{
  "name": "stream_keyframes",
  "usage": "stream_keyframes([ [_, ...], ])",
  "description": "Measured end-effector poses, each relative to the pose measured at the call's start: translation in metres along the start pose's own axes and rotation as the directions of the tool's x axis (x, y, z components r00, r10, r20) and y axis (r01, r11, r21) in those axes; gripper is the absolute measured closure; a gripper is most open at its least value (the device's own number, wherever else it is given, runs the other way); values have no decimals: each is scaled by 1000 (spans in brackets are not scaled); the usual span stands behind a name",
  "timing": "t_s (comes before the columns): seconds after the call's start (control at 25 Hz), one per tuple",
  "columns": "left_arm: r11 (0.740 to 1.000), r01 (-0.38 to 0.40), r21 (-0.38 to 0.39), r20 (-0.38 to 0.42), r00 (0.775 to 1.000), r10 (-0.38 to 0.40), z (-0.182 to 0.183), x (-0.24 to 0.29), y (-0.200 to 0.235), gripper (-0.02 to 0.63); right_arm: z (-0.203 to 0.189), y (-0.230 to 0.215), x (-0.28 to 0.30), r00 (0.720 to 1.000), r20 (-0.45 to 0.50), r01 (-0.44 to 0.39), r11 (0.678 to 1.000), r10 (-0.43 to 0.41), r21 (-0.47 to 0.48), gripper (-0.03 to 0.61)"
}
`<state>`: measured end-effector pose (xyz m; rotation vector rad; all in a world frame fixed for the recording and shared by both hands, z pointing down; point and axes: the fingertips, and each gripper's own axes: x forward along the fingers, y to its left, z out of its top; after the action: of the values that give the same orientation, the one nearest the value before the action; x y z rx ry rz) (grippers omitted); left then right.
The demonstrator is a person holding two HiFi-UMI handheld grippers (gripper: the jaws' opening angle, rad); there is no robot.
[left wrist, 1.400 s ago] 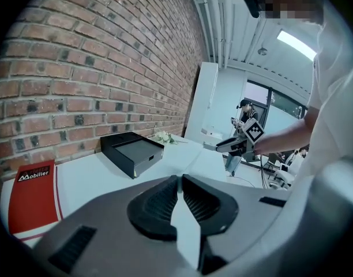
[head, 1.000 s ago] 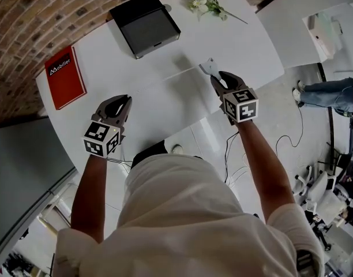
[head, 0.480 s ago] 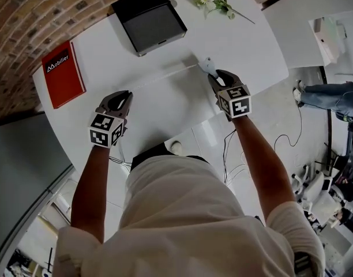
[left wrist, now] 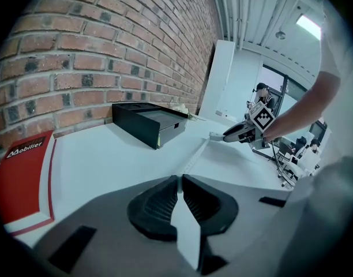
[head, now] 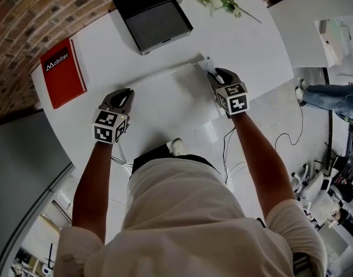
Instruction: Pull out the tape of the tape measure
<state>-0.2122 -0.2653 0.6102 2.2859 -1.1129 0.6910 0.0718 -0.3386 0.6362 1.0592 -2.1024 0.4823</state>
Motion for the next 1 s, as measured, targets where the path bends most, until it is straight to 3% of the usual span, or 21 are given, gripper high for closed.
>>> stream_keyframes([
  [1.0, 999, -30, 28, -12, 999, 31, -22, 23, 14, 583, -20, 2, 22, 1000, -13, 1, 1000, -1, -16, 448],
])
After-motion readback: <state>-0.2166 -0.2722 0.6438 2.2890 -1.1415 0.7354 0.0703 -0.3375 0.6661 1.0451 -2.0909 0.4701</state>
